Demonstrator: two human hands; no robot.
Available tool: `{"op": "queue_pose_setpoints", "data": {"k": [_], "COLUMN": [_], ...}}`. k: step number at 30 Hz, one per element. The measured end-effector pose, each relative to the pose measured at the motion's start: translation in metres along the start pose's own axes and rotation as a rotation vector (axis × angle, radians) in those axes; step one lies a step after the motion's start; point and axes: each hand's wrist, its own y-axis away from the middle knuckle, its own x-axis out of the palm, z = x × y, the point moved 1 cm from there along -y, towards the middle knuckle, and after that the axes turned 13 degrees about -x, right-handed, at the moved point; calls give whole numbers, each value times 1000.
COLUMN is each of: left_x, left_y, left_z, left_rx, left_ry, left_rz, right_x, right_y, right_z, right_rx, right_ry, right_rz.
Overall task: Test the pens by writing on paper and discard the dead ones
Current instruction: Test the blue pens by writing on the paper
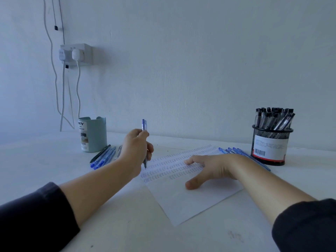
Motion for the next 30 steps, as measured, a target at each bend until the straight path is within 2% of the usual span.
{"op": "queue_pose_setpoints", "data": {"k": [7, 24, 30], "left_x": [-1, 3, 5], "left_y": [1, 11, 10], "left_z": [0, -3, -1], "left_rx": [-61, -60, -52], "left_ry": [79, 15, -12], "left_rz": [22, 24, -1], "right_x": [0, 0, 2], "right_y": [1, -2, -4], "right_z": [3, 3, 1], "right_rx": [-12, -14, -24], "right_ry": [1, 3, 4], "right_rz": [18, 24, -31]}}
